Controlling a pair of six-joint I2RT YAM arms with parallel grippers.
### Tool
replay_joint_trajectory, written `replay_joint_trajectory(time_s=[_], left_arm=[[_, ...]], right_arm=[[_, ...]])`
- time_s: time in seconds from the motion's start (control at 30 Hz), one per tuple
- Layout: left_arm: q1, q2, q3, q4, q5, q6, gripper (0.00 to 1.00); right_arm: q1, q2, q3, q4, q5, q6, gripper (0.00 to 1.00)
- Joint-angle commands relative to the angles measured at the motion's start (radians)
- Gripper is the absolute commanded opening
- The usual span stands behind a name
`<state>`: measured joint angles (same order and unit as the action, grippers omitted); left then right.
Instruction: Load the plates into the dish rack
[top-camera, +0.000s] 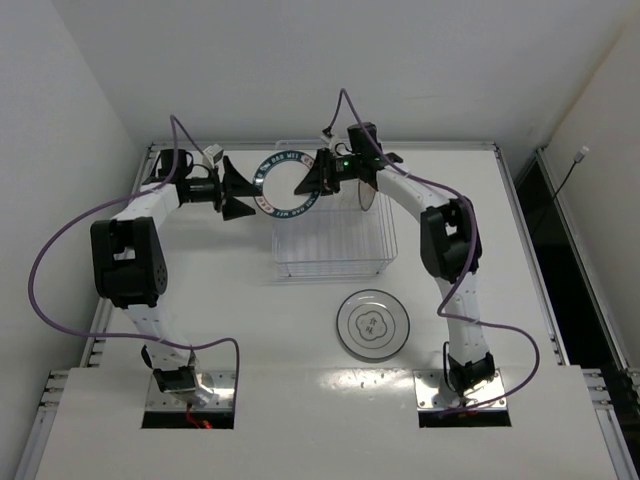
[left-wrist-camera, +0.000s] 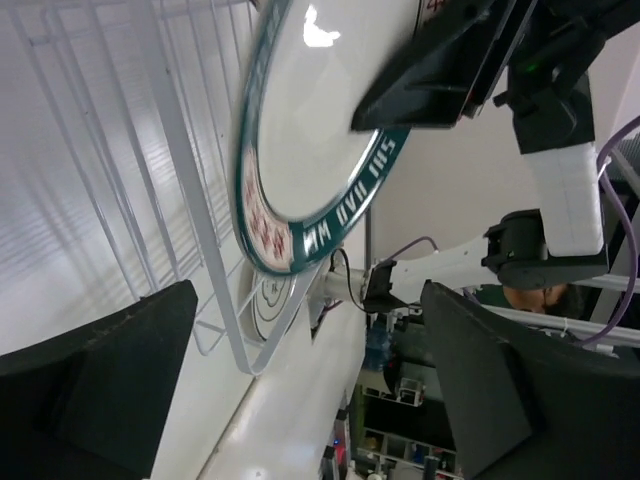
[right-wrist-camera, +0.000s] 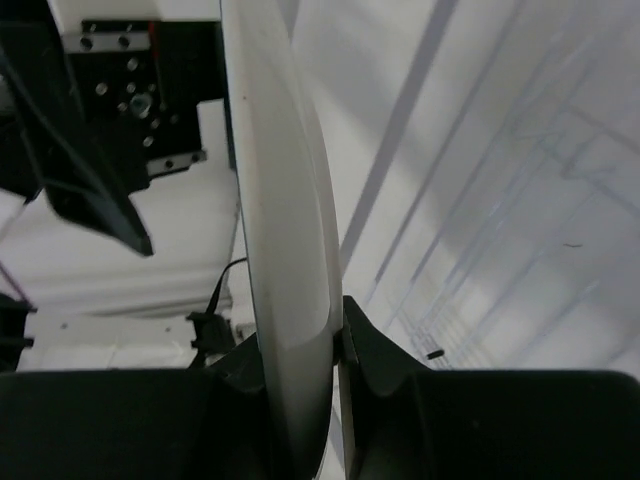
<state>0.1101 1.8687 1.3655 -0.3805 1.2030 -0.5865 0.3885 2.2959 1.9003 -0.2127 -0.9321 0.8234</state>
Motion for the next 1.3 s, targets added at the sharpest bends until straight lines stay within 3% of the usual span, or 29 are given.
replay_joint_trajectory(time_s=[0.0, 0.07, 0.17, 0.23, 0.47, 0.77, 1.27], left_arm=[[-0.007, 0.004, -0.014, -0.023, 0.001, 0.022, 1.00], [0.011, 0.015, -0.014, -0.041, -0.011, 0.034, 1.00], [0.022, 0.024, -0.002, -0.073, -0.032, 0.054, 1.00], [0.022, 0.033, 0.029, -0.098, -0.045, 0.074, 1.00], [0.022, 0.046, 0.040, -0.118, -0.063, 0.093, 1.00], [0.022, 0.055, 0.040, -0.127, -0.063, 0.102, 1.00], [0.031, 0.055, 0.030, -0.136, -0.063, 0.111, 1.00]], right_arm=[[-0.034, -0.130, 0.080, -0.054, 0.141, -0.053, 0.00], [-0.048, -0.183, 0.140, -0.135, 0.237, -0.122, 0.00], [-0.057, -0.222, 0.267, -0.359, 0.511, -0.220, 0.00], [-0.048, -0.234, 0.351, -0.505, 0.802, -0.271, 0.00], [-0.004, -0.214, 0.387, -0.786, 1.171, -0.302, 0.00], [0.073, -0.130, 0.404, -0.881, 1.409, -0.345, 0.00], [0.092, -0.098, 0.477, -0.884, 1.556, -0.399, 0.00]])
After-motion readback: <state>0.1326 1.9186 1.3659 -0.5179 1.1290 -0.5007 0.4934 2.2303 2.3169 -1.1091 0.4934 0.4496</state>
